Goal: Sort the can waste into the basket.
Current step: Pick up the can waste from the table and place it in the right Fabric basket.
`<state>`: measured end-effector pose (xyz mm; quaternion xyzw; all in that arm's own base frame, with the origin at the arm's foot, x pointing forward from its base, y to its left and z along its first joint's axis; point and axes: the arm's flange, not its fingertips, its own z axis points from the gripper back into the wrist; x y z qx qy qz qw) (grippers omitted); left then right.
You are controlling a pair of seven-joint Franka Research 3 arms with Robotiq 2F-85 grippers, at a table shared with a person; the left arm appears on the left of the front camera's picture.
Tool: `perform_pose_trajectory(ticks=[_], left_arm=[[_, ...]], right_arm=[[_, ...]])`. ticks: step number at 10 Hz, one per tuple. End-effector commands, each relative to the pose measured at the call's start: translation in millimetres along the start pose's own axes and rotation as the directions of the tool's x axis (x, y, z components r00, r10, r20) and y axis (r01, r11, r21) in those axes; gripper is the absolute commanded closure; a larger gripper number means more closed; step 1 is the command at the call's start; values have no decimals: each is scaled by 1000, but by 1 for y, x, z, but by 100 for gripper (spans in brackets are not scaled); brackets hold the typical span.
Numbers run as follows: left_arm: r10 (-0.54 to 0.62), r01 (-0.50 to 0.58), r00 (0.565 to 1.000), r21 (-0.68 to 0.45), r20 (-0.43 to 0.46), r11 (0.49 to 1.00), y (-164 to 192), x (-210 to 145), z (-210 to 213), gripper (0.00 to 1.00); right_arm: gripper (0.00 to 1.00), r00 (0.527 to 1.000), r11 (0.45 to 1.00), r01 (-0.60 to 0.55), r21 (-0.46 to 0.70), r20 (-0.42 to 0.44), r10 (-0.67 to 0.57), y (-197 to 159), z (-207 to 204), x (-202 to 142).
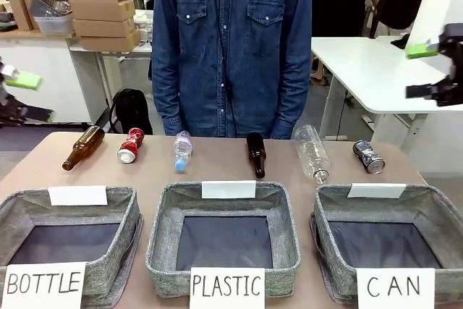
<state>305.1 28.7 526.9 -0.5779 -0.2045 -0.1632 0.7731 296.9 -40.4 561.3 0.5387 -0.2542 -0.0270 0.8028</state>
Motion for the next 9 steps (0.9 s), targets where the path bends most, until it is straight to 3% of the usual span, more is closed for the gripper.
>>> perform_pose_trajectory(ticks=[1,2,3,9], left_arm=[[47,-51,986,24,160,998,4,-7,5,0],[81,-107,982,153,169,983,4,-6,1,0],[41,-42,995,4,88,999,6,2,19,0],[66,-68,995,20,74,997,4,-2,16,0]], right_arm=[[0,998,996,30,-78,49,-26,-22,-5,-34],[0,1000,1000,0,0,0,0,0,0,0],[0,1000,1000,0,0,0,0,0,0,0],[0,1000,1000,0,0,0,0,0,0,0]])
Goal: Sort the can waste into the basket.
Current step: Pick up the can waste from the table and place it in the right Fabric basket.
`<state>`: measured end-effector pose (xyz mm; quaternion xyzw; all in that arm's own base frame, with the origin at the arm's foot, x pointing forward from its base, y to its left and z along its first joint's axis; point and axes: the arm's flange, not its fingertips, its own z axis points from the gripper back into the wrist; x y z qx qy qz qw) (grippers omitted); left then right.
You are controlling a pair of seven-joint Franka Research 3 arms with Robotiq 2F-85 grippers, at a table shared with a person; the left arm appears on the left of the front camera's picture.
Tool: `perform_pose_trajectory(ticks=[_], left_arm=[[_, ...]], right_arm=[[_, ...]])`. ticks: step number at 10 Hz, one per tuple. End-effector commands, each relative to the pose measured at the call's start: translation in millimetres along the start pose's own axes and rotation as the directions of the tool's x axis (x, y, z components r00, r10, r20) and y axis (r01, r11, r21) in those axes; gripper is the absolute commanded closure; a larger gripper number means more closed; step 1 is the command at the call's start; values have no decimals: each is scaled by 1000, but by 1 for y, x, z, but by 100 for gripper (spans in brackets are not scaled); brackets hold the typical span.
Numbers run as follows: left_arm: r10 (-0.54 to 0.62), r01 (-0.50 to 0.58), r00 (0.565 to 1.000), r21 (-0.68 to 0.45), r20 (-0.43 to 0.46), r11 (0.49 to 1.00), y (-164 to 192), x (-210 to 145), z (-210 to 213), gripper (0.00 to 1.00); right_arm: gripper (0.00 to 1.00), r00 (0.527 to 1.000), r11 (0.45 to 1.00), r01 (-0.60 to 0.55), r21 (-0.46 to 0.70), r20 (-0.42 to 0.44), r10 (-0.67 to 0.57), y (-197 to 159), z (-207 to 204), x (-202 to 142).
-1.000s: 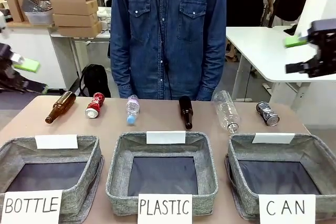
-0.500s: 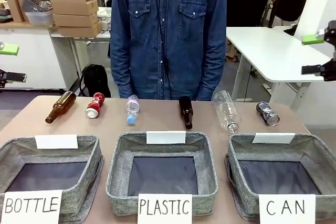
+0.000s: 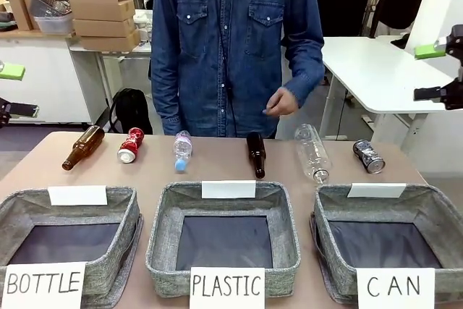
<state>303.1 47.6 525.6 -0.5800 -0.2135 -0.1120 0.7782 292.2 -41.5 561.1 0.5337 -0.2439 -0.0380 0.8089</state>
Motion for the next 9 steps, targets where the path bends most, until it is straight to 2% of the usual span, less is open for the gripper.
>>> perform_pose_trajectory(ticks=[1,2,4,5,7,8,9], left_arm=[[1,-1,1000,106,-2,994,1,18,-9,0],[9,6,995,150,-98,989,10,41,-22,0],[89,-36,985,332,-144,943,42,92,-62,0],[131,-62,983,441,-127,895,60,112,-81,0],[178,-48,971,596,-162,801,95,138,-110,0],[177,-28,970,645,-168,764,112,147,-124,0],[164,-16,973,660,-164,751,128,153,-138,0]], right_arm=[[0,1000,999,-26,21,8,26,0,-3,4],[0,1000,999,-26,21,8,26,0,-3,4],[0,1000,999,-26,21,8,26,0,-3,4],[0,1000,999,-26,21,8,26,0,-3,4],[0,1000,999,-26,21,8,26,0,-3,4],[0,1000,999,-26,21,8,26,0,-3,4],[0,1000,999,-26,21,8,26,0,-3,4]])
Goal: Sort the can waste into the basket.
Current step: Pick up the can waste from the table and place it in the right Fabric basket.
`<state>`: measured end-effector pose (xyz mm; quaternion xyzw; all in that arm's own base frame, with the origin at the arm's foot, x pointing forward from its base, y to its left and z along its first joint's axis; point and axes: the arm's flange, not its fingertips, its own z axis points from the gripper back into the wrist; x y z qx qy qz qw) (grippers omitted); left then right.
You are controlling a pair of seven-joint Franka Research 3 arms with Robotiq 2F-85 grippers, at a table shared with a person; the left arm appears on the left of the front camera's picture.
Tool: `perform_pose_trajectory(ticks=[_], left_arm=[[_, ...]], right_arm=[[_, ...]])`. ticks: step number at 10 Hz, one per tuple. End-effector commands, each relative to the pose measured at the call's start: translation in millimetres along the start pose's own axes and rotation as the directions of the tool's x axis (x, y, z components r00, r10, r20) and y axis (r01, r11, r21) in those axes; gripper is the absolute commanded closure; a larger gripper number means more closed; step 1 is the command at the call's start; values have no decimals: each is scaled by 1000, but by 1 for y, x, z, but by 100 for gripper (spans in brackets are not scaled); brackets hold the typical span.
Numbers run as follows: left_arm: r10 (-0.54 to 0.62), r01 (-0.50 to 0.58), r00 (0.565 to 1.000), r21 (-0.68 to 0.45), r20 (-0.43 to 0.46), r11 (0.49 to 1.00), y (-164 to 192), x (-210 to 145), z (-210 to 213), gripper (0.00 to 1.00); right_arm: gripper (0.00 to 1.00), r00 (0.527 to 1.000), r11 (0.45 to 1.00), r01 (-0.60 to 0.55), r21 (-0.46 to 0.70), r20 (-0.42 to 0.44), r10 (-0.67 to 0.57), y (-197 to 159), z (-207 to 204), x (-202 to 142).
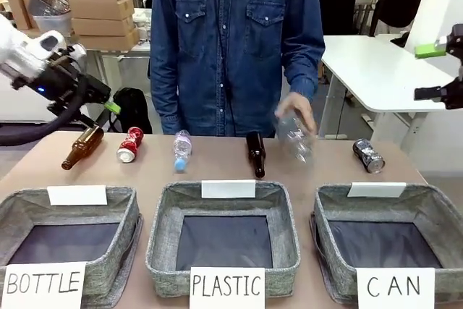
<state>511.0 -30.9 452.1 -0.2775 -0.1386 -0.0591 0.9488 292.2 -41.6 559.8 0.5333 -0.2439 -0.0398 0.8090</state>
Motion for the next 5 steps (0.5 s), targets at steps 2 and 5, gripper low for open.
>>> perform_pose_trajectory(ticks=[2,5], left_arm=[[0,0,1000,0,0,1000,0,0,0,0],[157,-208,958,207,239,956,14,26,-26,0]], right_arm=[[0,1000,999,-29,22,6,29,1,-3,4],[0,1000,999,-29,22,6,29,1,-3,4]])
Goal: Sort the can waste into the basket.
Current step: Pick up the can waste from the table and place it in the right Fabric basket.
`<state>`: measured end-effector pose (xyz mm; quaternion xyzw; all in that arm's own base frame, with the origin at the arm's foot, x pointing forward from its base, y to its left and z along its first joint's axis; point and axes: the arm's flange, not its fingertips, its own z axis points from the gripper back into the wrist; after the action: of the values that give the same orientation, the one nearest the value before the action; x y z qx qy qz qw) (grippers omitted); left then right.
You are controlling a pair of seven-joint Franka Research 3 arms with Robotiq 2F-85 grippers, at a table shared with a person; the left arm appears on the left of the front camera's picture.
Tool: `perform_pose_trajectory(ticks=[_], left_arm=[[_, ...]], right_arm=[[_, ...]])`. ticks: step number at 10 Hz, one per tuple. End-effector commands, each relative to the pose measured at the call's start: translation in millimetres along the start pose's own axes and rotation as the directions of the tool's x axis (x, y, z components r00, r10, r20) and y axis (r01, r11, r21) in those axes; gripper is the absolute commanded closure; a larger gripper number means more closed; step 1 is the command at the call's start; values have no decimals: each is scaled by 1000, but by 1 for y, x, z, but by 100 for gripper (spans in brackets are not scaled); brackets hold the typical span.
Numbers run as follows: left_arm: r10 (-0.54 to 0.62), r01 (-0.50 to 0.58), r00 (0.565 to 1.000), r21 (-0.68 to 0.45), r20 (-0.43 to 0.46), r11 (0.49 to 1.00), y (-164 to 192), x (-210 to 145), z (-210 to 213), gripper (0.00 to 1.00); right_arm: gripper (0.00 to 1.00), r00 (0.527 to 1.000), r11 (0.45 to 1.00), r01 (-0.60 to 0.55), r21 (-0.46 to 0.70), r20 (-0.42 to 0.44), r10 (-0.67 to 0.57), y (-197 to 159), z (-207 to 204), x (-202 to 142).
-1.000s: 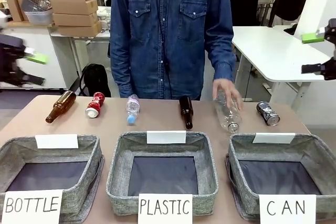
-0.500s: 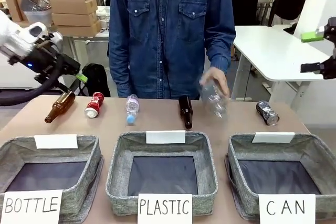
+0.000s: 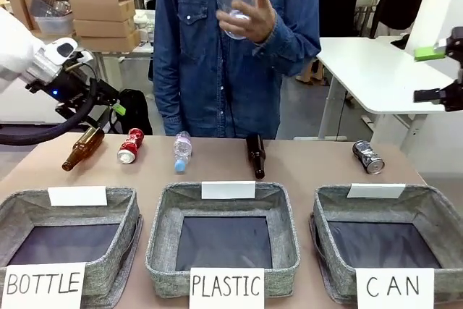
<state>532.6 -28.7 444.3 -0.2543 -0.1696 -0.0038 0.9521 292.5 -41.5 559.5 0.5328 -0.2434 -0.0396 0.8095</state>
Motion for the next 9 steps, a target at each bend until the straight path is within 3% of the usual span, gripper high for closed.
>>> perform_pose_trajectory(ticks=[1,5,9], left_arm=[[86,-123,984,246,158,961,11,24,-39,0],[61,-70,997,302,38,951,14,59,-100,0],[85,-55,993,327,-77,943,24,66,-151,0]], right_arm=[[0,1000,999,-28,24,7,28,1,-2,4],[0,1000,999,-28,24,7,28,1,-2,4],[0,1000,999,-28,24,7,28,1,-2,4]])
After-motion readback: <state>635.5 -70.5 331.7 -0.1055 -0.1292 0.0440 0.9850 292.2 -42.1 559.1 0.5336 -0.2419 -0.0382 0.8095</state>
